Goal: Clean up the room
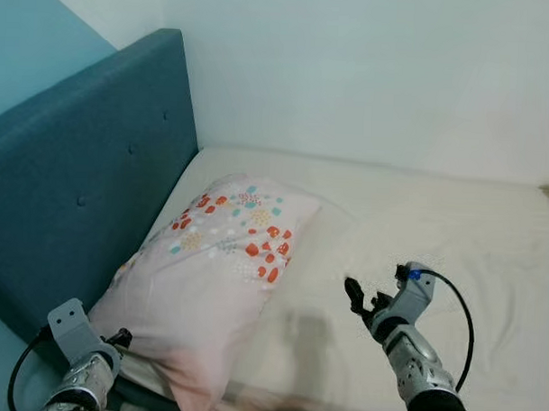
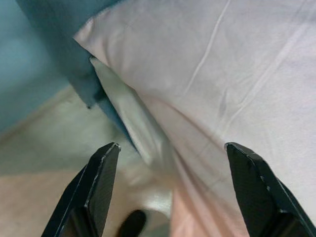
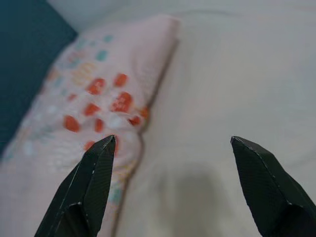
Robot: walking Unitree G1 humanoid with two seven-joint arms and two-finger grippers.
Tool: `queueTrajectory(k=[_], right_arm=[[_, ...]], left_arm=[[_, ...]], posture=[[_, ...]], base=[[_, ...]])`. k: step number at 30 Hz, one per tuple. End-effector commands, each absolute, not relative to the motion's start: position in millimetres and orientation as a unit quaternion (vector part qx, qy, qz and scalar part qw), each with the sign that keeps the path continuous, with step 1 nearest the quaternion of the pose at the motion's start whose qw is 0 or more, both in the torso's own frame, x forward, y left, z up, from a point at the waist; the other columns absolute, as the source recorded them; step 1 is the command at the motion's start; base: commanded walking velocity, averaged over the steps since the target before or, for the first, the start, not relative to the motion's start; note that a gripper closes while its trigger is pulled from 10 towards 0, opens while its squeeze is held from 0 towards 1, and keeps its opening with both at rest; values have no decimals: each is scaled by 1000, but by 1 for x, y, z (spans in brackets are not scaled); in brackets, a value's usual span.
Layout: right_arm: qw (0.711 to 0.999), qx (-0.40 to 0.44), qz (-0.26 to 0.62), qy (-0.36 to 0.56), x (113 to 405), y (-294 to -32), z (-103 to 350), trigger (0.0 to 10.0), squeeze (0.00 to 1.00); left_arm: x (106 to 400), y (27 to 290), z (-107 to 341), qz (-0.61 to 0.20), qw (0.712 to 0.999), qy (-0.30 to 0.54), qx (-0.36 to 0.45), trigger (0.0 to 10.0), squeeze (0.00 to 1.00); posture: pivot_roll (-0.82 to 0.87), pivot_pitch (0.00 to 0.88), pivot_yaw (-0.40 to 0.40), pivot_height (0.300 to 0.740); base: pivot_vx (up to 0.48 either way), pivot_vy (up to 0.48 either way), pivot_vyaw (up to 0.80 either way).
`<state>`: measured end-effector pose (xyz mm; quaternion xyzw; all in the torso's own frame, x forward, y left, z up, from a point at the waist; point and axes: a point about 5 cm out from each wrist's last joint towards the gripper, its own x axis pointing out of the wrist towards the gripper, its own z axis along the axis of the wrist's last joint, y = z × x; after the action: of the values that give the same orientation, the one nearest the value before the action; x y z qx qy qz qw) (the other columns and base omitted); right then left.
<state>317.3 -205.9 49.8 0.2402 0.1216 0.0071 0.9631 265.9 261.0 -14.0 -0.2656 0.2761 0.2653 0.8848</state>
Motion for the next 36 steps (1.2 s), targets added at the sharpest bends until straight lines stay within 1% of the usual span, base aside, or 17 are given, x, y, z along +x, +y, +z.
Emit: queueTrajectory(k=[1,2,6,8,15,16,18,20,21,22,24,25,26,28,29,31,36], right_arm=[[957,260,9,126,314,-204,46,10000,0],[953,280,33,112,319,-194,53,10000,0],[948,299,56,100,324,-184,60,10000,0],[936,334,80,81,329,-174,69,10000,0],[907,401,119,53,330,-163,80,10000,0],[899,415,134,47,330,-159,83,10000,0],[899,415,134,47,330,-159,83,10000,0],[891,426,151,41,329,-153,87,10000,0],[891,426,151,41,329,-153,87,10000,0],[889,428,156,41,329,-151,87,10000,0],[888,429,160,42,328,-149,87,10000,0],[887,428,165,44,327,-147,87,10000,0],[887,428,165,44,327,-147,87,10000,0],[885,429,174,48,326,-143,87,10000,0],[885,429,174,48,326,-143,87,10000,0],[884,429,177,52,325,-142,87,10000,0],[884,425,182,63,324,-140,85,10000,0]], left_arm=[[262,258,-19,264,877,285,-283,10000,0],[264,253,-19,243,876,277,-313,10000,0],[267,248,-18,221,881,272,-318,10000,0],[270,245,-16,207,887,265,-316,10000,0],[276,243,-10,187,887,235,-352,10000,0],[282,245,-3,183,869,201,-414,10000,0],[282,245,-3,183,869,201,-414,10000,0],[291,248,8,165,837,142,-502,10000,12],[291,248,8,165,837,142,-502,10000,12],[295,250,15,148,826,111,-532,10000,1000],[298,252,21,132,823,89,-546,10000,1000],[303,255,30,109,816,56,-565,10000,1000],[303,255,30,109,816,56,-565,10000,1000],[310,264,48,63,805,-5,-590,10000,1000],[310,264,48,63,805,-5,-590,10000,1000],[310,273,59,37,799,-42,-599,10000,1000],[295,294,56,45,810,-49,-583,10000,1000]], posture=[[-17,110,7,635],[-7,134,4,625],[-2,150,3,615],[6,173,2,605],[32,201,-1,585],[35,227,0,580],[35,227,0,580],[34,235,0,570],[34,235,0,570],[33,239,-1,565],[33,246,-2,560],[33,253,-4,555],[33,253,-4,555],[36,258,-8,545],[36,258,-8,545],[39,261,-9,535],[48,262,-9,515]], base=[[0,0,0],[0,0,0],[0,0,0],[0,0,0],[0,0,0],[0,0,0],[0,0,0],[0,0,0],[0,0,0],[0,0,0],[0,0,0],[0,0,0],[0,0,0],[0,0,0],[0,0,0],[0,0,0],[0,0,0]])
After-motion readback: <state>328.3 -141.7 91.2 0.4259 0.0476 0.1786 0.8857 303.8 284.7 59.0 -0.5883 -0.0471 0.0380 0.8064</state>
